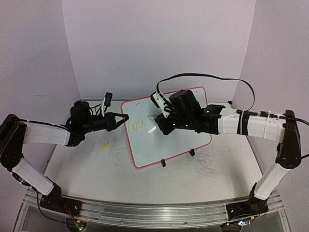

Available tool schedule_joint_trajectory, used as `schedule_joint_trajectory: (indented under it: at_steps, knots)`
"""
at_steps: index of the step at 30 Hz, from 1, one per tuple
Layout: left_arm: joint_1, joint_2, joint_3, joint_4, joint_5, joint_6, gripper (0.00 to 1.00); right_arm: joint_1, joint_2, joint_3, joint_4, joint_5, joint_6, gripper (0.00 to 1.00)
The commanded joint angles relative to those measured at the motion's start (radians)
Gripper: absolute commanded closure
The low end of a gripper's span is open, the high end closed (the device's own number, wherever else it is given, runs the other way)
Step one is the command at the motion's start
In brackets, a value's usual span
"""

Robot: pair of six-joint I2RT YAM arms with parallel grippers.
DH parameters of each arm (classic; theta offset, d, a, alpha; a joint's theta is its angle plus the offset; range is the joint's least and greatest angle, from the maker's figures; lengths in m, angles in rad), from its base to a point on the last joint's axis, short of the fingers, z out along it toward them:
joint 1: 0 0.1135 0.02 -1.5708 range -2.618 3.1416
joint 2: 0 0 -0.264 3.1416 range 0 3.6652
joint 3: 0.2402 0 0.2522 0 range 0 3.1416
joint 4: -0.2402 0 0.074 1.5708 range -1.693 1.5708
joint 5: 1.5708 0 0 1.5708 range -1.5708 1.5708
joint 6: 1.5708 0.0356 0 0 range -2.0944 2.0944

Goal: Write a sentence on the whiteboard

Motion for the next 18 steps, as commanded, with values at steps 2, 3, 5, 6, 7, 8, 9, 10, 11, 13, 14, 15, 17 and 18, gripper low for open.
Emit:
schedule_joint_trajectory:
  at_steps: [2, 3, 5, 6, 7, 8, 9, 10, 11, 13, 14, 15, 17, 18]
  knots:
    - [0.004, -0.012, -0.008, -0.018, -0.043, 0.054, 1.0, 0.002, 0.031, 0.044, 0.021, 0.05, 0.021, 1.0]
    - [0.004, -0.012, -0.009, -0.017, -0.043, 0.055, 1.0, 0.002, 0.033, 0.044, 0.019, 0.058, 0.021, 1.0]
    - [0.004, -0.011, -0.008, -0.018, -0.041, 0.055, 1.0, 0.002, 0.034, 0.037, 0.011, 0.068, 0.021, 1.0]
    - [0.004, -0.01, -0.008, -0.018, -0.04, 0.055, 1.0, 0.002, 0.034, 0.035, 0.008, 0.074, 0.021, 1.0]
    - [0.004, -0.01, -0.007, -0.017, -0.039, 0.055, 1.0, 0.002, 0.034, 0.032, 0.005, 0.08, 0.021, 1.0]
    - [0.003, -0.009, -0.007, -0.017, -0.039, 0.055, 1.0, 0.002, 0.034, 0.03, 0.001, 0.086, 0.021, 1.0]
    - [0.004, -0.009, -0.006, -0.017, -0.038, 0.056, 1.0, 0.002, 0.032, 0.027, -0.002, 0.09, 0.021, 1.0]
    - [0.004, -0.008, -0.005, -0.018, -0.039, 0.057, 1.0, 0.002, 0.029, 0.026, -0.004, 0.092, 0.021, 1.0]
    - [0.004, -0.008, -0.005, -0.018, -0.039, 0.057, 1.0, 0.002, 0.025, 0.024, -0.006, 0.092, 0.021, 1.0]
    - [0.004, -0.008, -0.004, -0.018, -0.037, 0.057, 1.0, 0.002, 0.009, 0.02, -0.006, 0.072, 0.021, 1.0]
    - [0.004, -0.007, -0.003, -0.018, -0.037, 0.057, 1.0, 0.002, -0.006, 0.016, 0.0, 0.051, 0.019, 1.0]
    - [0.004, -0.007, -0.003, -0.018, -0.037, 0.057, 1.0, 0.003, -0.023, 0.009, 0.009, 0.032, 0.015, 1.0]
    - [0.004, -0.007, -0.003, -0.017, -0.037, 0.056, 1.0, 0.004, -0.052, -0.009, 0.026, 0.01, 0.011, 1.0]
    - [0.004, -0.007, -0.003, -0.017, -0.037, 0.055, 1.0, 0.005, -0.059, -0.014, 0.027, 0.011, 0.012, 1.0]
